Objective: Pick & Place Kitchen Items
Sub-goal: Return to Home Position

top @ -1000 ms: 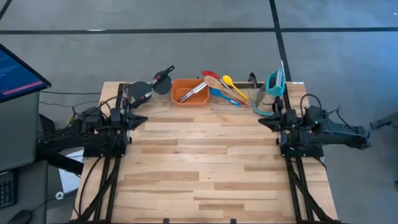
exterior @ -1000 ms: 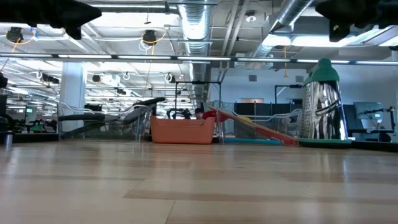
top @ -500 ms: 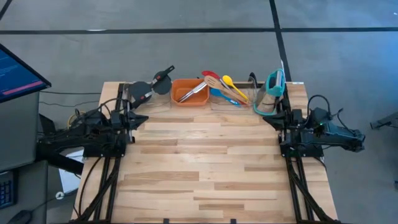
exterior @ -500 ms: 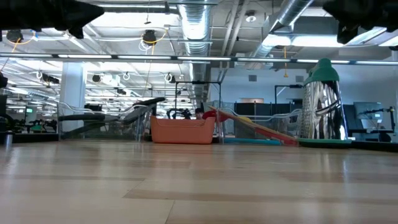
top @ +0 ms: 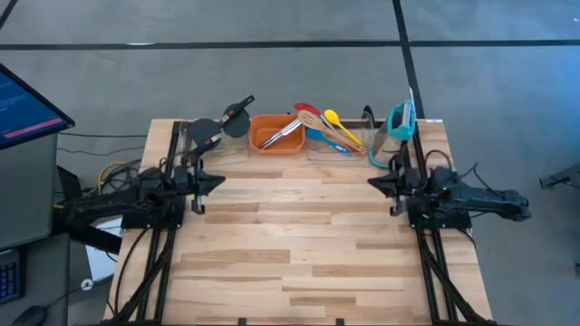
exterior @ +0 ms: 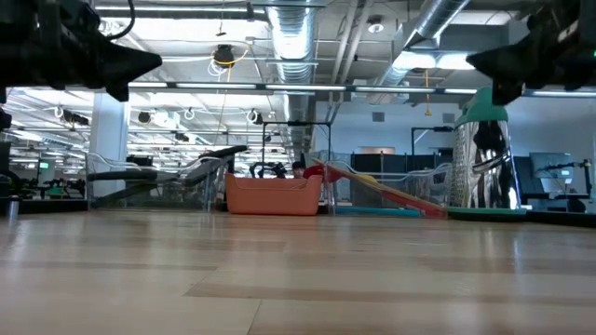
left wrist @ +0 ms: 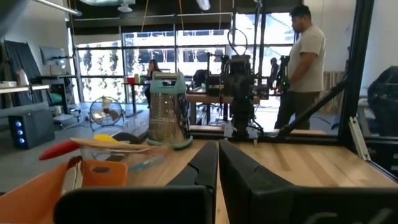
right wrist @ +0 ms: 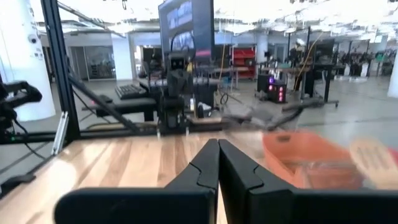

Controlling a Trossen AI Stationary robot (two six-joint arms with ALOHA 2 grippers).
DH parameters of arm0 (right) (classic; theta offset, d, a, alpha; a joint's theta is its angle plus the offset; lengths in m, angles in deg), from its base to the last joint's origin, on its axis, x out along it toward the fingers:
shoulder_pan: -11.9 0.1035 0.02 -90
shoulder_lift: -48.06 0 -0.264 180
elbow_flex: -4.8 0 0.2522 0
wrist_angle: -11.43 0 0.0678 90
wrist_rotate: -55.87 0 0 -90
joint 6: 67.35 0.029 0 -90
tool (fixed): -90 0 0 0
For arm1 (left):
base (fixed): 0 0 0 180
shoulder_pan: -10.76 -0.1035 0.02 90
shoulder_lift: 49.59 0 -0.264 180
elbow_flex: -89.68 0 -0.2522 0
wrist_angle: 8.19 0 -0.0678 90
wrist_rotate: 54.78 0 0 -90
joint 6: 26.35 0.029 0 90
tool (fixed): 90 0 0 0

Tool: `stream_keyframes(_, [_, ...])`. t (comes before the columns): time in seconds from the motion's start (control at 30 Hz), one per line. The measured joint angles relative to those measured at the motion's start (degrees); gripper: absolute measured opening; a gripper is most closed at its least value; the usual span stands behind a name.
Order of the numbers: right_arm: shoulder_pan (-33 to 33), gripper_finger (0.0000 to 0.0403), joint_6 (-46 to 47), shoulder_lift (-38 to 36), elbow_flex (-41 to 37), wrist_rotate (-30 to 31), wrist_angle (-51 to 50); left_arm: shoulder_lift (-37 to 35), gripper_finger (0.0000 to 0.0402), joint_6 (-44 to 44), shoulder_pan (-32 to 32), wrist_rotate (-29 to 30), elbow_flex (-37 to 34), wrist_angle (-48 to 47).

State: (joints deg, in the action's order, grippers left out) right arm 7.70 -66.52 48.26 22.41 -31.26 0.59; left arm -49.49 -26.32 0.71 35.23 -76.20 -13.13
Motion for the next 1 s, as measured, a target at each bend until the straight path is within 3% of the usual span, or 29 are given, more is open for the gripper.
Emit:
stream_keyframes(0.1, [0.0,0.0,-0.1,0.0,-3.3,0.0,2.6,0.0,0.0001,-0.1,0.0,0.2,0.0,-0.1])
stream_keyframes(0.47, [-0.2,0.0,-5.1,0.1,-3.4,0.1,0.4,1.9,0.0001,0.1,0.0,7.7,0.0,-0.7])
stream_keyframes(1.0, [-0.4,0.0,-5.3,0.1,-3.4,0.1,-1.2,11.7,0.0002,-0.3,0.0,7.7,0.0,-0.4])
